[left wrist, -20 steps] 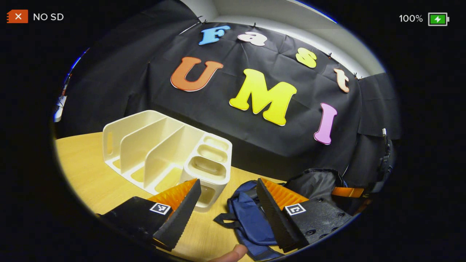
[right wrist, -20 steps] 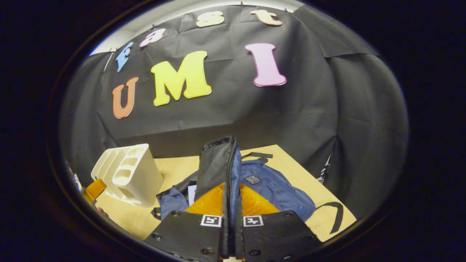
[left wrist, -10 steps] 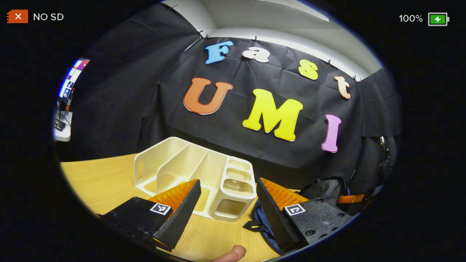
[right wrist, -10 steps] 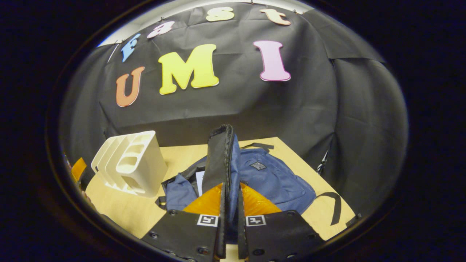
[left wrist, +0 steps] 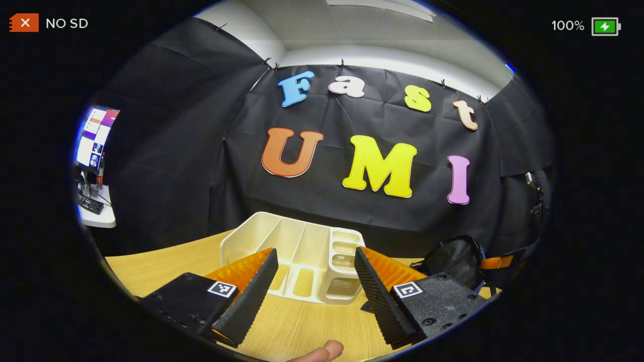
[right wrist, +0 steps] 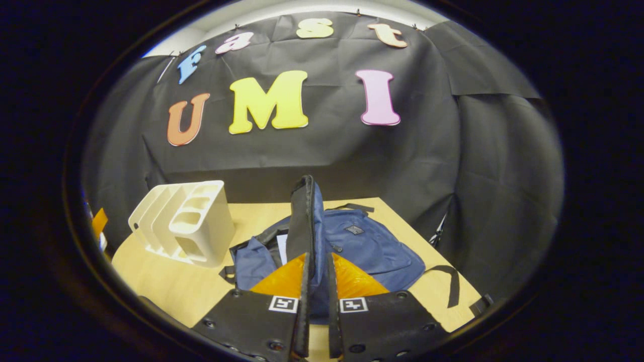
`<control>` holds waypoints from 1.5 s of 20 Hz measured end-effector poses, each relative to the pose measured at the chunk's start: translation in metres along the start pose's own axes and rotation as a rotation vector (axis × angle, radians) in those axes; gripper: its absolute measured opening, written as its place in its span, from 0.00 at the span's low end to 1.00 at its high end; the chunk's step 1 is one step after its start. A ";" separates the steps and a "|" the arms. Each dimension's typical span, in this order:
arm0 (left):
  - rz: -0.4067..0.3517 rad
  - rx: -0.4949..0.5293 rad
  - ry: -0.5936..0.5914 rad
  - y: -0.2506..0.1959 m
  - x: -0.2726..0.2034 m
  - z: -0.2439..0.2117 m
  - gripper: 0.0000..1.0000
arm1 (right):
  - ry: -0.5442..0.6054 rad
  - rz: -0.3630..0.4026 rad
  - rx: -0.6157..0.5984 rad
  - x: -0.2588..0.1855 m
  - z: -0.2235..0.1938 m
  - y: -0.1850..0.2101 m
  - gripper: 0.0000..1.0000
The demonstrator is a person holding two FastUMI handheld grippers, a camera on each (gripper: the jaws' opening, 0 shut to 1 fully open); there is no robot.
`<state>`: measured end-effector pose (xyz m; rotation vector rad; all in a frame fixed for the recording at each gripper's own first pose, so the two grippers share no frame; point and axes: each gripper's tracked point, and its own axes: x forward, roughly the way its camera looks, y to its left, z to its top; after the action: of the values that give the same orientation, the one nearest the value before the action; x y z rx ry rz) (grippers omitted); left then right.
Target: Open the schoolbag, grab two books from the bookshelf and put them into the schoolbag.
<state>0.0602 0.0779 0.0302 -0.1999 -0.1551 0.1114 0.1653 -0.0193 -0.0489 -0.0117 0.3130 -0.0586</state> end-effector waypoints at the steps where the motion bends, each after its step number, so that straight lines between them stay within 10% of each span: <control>1: 0.003 0.009 0.003 0.001 -0.004 0.000 0.97 | -0.003 0.003 0.002 -0.005 -0.001 0.001 0.16; 7: 0.066 0.098 0.059 0.014 -0.027 -0.008 0.97 | -0.056 0.023 0.030 -0.044 -0.002 0.000 0.12; 20: -0.081 0.184 0.116 -0.016 -0.060 -0.014 0.97 | -0.314 0.052 -0.033 -0.114 0.002 0.007 0.92; 30: -0.014 0.157 0.110 0.010 -0.052 -0.013 0.97 | -0.299 0.014 -0.046 -0.105 -0.015 0.008 0.94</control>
<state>0.0103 0.0784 0.0081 -0.0476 -0.0374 0.0975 0.0618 -0.0053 -0.0311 -0.0633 0.0150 -0.0348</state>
